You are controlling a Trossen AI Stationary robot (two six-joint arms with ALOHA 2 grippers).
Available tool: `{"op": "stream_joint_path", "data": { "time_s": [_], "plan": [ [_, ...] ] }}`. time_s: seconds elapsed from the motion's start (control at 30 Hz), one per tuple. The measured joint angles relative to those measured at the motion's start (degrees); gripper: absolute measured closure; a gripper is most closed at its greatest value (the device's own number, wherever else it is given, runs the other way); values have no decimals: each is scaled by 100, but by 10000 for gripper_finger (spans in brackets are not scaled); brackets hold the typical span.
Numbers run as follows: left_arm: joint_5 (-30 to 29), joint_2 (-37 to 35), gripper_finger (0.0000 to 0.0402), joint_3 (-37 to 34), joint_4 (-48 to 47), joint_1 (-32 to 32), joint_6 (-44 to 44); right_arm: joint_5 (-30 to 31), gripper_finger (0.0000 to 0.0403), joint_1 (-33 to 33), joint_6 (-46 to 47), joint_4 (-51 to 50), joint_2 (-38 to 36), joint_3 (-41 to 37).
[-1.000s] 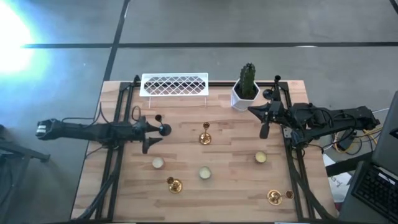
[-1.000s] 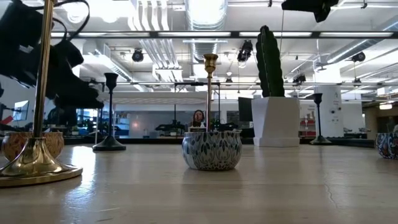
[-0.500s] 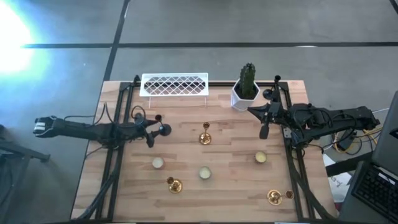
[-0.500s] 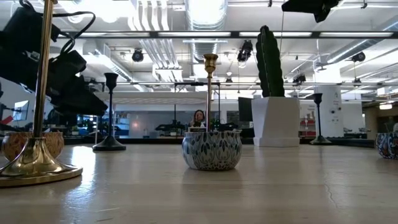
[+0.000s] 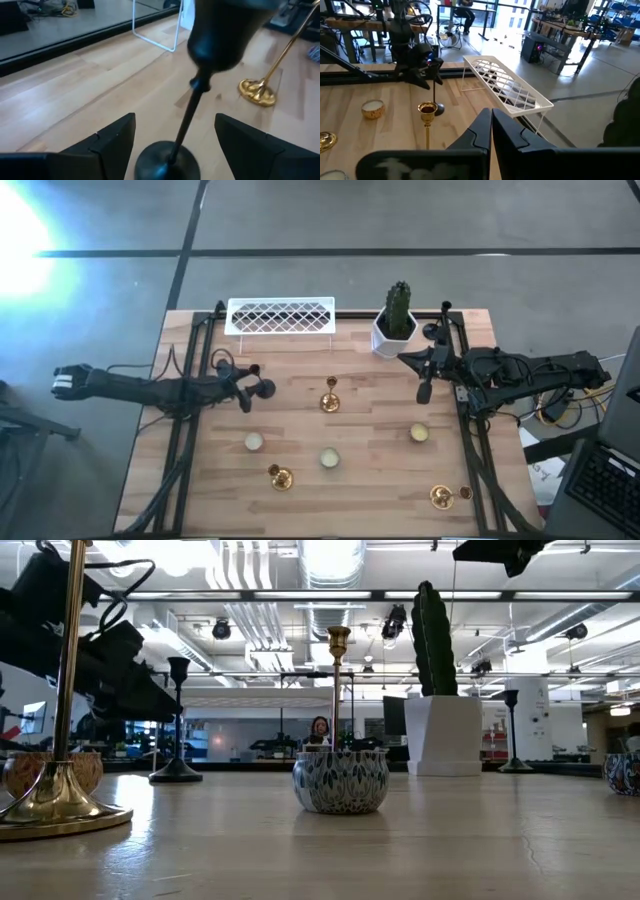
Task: Pick & Place candle stick holders
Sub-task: Put the bottom black candle holder on the shelf
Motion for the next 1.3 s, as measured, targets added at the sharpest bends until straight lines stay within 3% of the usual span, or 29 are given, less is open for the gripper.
{"op": "stream_joint_path", "data": {
  "time_s": [0.43,0.6,0.77,0.8,1.1,1.3],
  "plan": [
    [-96,701,185,11,955,72,126,2,394,0,-118,186,11,-2],
    [-114,885,257,11,1124,91,193,2,394,0,-115,186,11,-2],
    [-107,899,373,36,1141,91,196,2,394,0,-106,186,11,-2],
    [-110,888,382,45,1137,91,200,2,394,0,-104,186,11,-2],
    [-90,856,383,663,943,91,714,2,394,0,-100,178,11,-2],
    [2,849,383,1835,-508,91,1142,-2,394,2,56,108,11,-13]
  ]
}}
